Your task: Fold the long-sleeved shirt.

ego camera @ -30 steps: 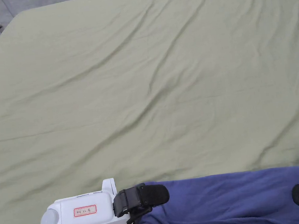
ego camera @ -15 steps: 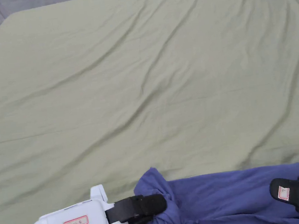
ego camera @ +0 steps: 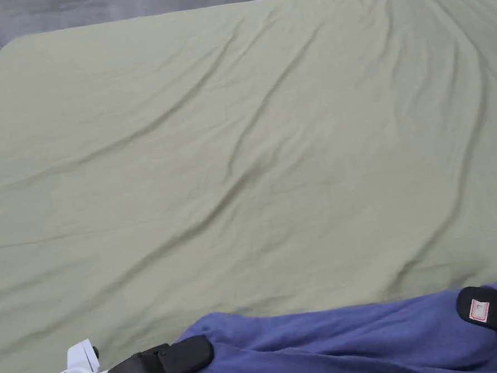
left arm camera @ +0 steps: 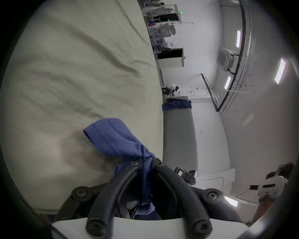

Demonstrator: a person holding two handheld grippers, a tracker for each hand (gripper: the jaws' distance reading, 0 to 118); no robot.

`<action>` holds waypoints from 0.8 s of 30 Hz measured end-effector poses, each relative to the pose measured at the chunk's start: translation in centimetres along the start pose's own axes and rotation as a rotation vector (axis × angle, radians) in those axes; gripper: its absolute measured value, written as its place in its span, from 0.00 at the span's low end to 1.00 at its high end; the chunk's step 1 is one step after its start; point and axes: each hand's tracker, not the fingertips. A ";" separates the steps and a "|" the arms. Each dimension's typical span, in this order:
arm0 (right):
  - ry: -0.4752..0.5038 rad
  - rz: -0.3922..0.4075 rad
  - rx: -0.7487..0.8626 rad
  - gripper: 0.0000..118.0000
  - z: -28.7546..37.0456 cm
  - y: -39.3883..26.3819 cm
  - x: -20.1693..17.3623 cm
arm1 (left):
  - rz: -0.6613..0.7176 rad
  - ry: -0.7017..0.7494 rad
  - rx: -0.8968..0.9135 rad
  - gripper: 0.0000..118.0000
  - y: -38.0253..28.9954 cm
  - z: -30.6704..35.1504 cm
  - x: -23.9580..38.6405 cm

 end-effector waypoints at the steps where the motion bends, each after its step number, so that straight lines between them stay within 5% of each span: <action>1: 0.002 0.001 -0.004 0.02 -0.3 0.0 -0.3 | -0.003 0.001 -0.003 0.08 -0.1 0.4 -0.2; 19: -0.008 0.076 -0.008 0.02 -2.6 0.0 -5.1 | -0.036 0.164 0.216 0.08 3.7 12.5 1.1; 24: -0.135 0.088 -0.009 0.02 -0.5 -0.1 -3.3 | -0.363 0.395 0.136 0.08 0.1 9.5 8.4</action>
